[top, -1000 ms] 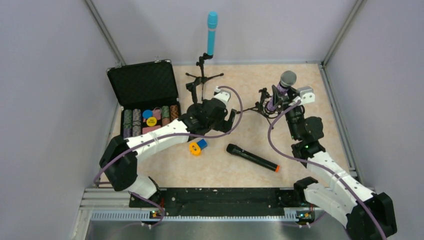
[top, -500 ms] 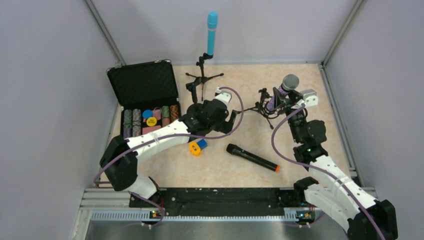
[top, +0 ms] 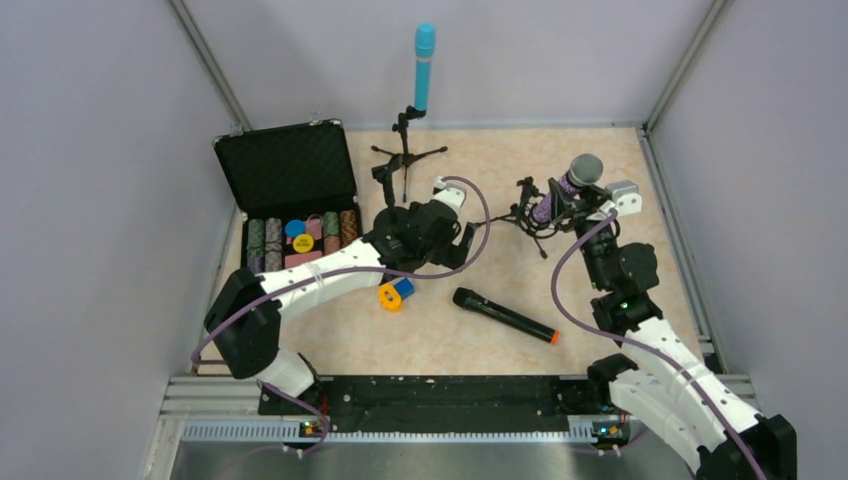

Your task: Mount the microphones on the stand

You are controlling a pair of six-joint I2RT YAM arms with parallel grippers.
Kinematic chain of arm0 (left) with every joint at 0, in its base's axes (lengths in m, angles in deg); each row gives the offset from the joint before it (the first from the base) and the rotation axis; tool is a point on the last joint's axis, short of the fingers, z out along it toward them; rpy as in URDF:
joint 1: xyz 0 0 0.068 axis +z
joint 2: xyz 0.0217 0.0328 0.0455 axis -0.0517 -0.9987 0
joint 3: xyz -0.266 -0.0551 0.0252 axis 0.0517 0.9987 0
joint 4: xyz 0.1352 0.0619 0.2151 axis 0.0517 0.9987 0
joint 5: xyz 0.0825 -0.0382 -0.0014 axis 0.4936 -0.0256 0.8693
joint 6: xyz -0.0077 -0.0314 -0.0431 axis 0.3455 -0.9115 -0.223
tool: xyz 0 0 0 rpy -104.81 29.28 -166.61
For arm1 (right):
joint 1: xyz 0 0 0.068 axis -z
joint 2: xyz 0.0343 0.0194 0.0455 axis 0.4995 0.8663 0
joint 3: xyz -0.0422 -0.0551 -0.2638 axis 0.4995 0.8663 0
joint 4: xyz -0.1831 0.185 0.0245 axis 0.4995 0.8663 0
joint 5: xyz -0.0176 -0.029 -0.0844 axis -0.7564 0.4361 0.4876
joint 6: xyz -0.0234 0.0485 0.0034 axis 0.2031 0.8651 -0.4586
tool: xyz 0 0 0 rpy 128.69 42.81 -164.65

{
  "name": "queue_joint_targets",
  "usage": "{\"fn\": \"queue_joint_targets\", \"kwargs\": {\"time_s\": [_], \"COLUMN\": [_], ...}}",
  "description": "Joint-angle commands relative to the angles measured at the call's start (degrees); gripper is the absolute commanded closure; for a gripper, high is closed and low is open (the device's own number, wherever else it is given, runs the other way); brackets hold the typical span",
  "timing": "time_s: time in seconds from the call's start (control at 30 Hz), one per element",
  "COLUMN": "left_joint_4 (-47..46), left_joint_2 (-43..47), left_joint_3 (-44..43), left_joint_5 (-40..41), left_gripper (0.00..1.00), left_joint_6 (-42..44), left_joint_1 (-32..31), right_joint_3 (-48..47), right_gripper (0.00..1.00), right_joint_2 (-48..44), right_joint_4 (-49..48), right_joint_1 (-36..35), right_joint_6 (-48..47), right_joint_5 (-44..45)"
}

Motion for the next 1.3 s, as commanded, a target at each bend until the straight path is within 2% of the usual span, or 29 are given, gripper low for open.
{"fn": "queue_joint_targets", "kwargs": {"time_s": [0.0,0.4,0.63,1.27], "left_joint_4": [-0.01,0.17,0.14,1.0], "left_joint_2": [-0.76,-0.89,-1.19,-2.29], "left_joint_3": [-2.59,-2.67,-2.84,-3.53], "left_joint_5": [1.17,1.97,2.02,3.41], "left_gripper": [0.01,0.01,0.01,0.01], "left_joint_6": [0.65,0.68,0.7,1.65], "left_joint_1": [-0.54,-1.07,-1.29,-1.86], "right_joint_3": [-3.81,-5.76,-3.0,2.31], "right_gripper": [1.0,1.0,1.0,1.0], "right_joint_2": [-1.48,-0.92,-0.02,4.23], "right_joint_4": [-1.83,-4.15,-7.06,-8.85], "right_joint_1": [-0.57,-0.57,-0.57,-0.57], "right_joint_6": [0.99,-1.08,-3.59,-1.09], "right_joint_5": [0.06,-2.74,-0.95,-0.34]}}
